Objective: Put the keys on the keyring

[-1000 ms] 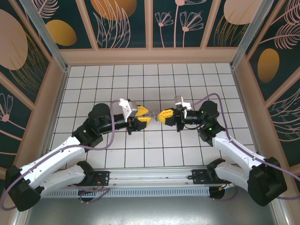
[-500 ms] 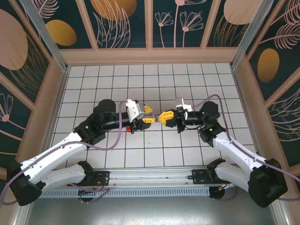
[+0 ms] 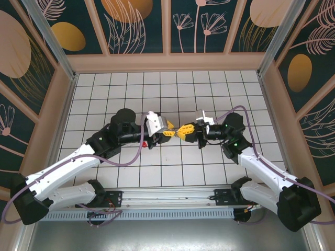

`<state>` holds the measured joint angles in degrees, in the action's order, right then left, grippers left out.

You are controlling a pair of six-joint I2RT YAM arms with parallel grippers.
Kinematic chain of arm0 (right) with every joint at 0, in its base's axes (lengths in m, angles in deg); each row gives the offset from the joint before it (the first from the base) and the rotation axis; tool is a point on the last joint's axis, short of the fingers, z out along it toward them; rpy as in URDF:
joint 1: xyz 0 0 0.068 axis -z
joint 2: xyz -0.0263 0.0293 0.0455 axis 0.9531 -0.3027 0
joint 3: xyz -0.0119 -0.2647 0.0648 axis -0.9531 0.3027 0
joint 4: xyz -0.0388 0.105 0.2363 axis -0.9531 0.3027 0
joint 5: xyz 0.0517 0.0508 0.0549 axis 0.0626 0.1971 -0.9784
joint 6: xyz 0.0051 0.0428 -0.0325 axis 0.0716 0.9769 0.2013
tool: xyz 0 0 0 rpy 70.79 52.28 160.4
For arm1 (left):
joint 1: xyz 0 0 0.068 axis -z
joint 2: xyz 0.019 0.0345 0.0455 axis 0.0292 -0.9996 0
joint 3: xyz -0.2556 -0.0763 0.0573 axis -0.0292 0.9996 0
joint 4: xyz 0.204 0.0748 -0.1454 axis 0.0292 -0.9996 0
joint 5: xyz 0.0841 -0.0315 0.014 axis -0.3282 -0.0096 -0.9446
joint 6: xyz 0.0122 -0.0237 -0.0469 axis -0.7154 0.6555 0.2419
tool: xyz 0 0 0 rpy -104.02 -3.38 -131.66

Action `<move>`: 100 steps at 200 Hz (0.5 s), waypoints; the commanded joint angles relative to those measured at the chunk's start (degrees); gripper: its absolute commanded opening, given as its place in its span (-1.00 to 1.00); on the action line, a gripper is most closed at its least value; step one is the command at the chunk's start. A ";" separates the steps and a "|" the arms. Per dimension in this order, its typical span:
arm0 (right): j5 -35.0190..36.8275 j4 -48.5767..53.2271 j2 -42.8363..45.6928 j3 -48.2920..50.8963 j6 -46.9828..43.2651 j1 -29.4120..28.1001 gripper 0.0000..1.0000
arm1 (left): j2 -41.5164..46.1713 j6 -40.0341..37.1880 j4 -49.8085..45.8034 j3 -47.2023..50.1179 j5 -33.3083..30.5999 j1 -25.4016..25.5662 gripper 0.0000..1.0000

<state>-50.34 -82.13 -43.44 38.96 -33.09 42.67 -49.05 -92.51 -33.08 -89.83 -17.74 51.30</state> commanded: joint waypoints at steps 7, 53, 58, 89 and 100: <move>0.38 0.52 0.10 -2.86 -3.72 -0.51 -1.00 | -1.83 -1.83 -4.61 -1.97 -1.08 1.30 -0.50; 2.36 6.56 0.88 -3.47 -6.89 -0.52 -1.00 | -2.04 -3.24 -9.31 -4.19 -4.35 1.54 -0.42; 2.56 7.03 1.04 -3.39 -7.10 -0.52 -1.00 | -1.56 -3.02 -8.80 -3.96 -4.61 1.61 -0.33; 3.15 11.54 1.57 -4.14 -8.04 -0.60 -1.00 | 2.31 -2.48 -5.81 -1.00 -7.39 1.58 0.11; 3.09 13.09 1.70 -4.68 -7.62 -0.61 -1.00 | 2.15 -2.80 -7.06 -1.53 -7.50 1.53 0.18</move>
<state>-47.96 -72.03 -43.20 37.14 -39.23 42.60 -48.74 -94.94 -39.50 -91.66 -23.38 52.59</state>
